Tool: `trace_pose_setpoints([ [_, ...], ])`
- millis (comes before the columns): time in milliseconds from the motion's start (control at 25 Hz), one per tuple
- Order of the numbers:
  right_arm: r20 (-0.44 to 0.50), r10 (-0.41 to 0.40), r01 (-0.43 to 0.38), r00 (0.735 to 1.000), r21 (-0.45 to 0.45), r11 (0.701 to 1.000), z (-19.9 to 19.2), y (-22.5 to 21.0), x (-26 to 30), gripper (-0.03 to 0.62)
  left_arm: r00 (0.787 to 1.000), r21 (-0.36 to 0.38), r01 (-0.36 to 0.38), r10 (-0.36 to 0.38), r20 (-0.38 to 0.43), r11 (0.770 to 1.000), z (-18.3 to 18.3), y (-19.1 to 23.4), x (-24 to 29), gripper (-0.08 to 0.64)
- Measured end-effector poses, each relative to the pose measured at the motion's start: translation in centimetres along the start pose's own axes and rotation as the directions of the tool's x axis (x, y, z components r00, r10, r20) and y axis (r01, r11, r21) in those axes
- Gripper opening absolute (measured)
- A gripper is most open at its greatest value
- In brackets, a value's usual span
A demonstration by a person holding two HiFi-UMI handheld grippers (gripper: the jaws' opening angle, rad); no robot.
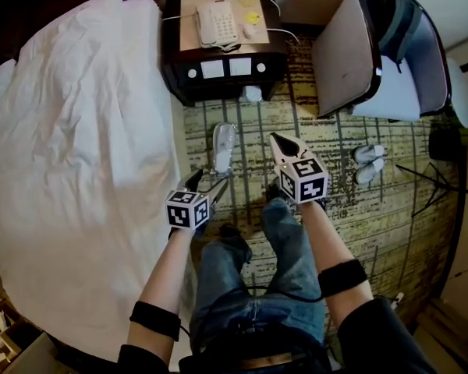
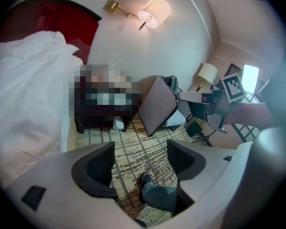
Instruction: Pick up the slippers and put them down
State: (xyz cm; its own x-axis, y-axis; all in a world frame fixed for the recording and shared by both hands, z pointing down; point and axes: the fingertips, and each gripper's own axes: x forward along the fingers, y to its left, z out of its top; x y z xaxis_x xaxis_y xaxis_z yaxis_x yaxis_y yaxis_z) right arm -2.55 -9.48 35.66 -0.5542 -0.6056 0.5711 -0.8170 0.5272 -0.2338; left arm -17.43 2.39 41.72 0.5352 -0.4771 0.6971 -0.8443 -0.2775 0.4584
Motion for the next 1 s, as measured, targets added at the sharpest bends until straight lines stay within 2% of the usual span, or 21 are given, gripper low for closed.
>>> trace_pose_setpoints([
  [240,-0.004,0.024,-0.024,1.0,0.021,0.999,-6.9,-4.7,11.0,0.006,0.999,-0.058,-0.038,0.036,-0.04,0.998,-5.3,8.9,11.5,0.342],
  [440,-0.002,0.046,-0.046,0.999,0.037,0.998,-13.7,-7.2,19.1,0.006,0.995,-0.106,-0.022,0.011,-0.097,0.994,-12.1,14.9,20.0,0.342],
  [640,0.0,0.064,-0.064,0.998,0.056,0.996,-19.9,-8.7,26.2,0.006,0.985,-0.1,-0.023,0.006,-0.171,0.995,-18.3,20.6,26.3,0.342],
  [800,0.017,0.075,-0.076,0.997,0.062,0.995,-23.8,-9.8,30.9,0.006,0.976,-0.119,0.006,-0.031,-0.216,0.993,-22.5,24.0,31.4,0.342],
  [1000,0.045,0.095,-0.097,0.994,0.034,0.995,-27.2,-10.9,35.8,0.006,0.967,-0.097,-0.04,0.014,-0.254,0.994,-26.9,29.3,36.8,0.344],
])
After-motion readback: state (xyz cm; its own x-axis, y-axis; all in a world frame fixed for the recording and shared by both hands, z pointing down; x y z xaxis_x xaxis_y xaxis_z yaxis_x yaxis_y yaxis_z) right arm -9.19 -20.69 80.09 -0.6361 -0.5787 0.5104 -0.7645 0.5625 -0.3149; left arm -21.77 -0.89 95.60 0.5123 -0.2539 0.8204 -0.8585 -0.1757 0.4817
